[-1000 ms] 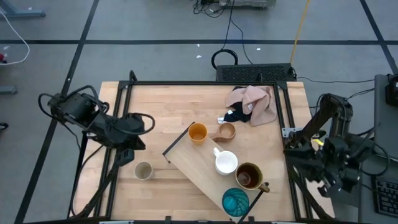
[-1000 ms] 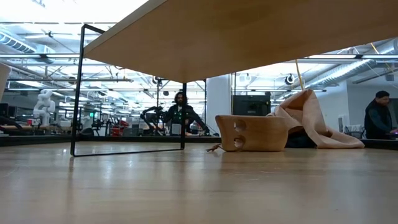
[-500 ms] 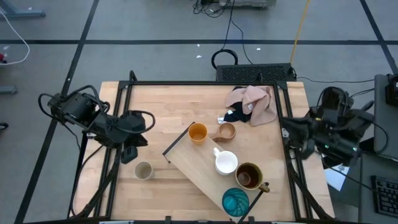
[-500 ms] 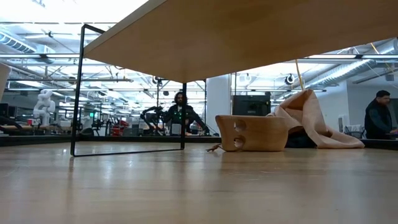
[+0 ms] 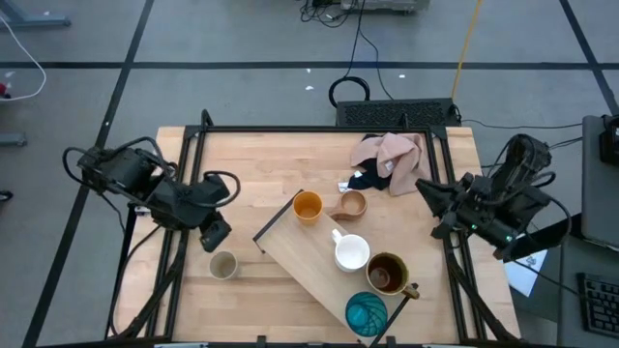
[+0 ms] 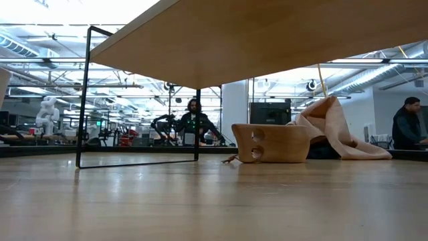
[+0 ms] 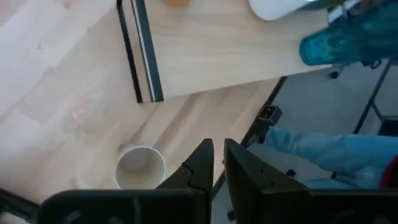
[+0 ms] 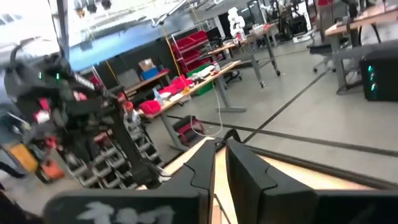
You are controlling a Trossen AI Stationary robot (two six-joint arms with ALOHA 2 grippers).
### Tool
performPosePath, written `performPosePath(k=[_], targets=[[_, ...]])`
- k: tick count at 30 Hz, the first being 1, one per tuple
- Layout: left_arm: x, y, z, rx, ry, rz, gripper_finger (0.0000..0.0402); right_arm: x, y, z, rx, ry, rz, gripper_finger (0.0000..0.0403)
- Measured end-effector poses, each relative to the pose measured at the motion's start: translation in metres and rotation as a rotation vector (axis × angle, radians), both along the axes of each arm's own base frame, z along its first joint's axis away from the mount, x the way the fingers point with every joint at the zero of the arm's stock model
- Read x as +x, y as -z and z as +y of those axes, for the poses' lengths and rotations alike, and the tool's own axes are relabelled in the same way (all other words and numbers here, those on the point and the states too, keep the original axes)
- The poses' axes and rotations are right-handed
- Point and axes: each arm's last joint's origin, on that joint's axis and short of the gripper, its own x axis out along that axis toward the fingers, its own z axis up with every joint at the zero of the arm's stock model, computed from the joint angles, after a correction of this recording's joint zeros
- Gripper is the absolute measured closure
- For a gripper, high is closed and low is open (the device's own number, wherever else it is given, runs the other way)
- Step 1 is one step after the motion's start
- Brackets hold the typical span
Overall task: Stack small to large cups/mugs on shelf
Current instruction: Put the brown wooden mug on the shelf
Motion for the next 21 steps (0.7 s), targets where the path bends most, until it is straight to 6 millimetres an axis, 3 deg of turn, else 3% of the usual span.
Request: performPosePath(k=[7,16,21], targets=[[0.008,0.0,0.002,0.028,-0.112,-0.045,0.0364,-0.003,0.003,-0.01,-0.042,0.023,0.033,0.0348],[0.026,-0.01,0.013,0.004,-0.169,-0.214,0.0364,0.016,0.004,-0.036,-0.193,0.225,0.178,0.0194],[0.033,-0.013,0.019,-0.006,-0.197,-0.264,0.0364,0.023,0.003,-0.056,-0.155,0.352,0.162,0.0161]])
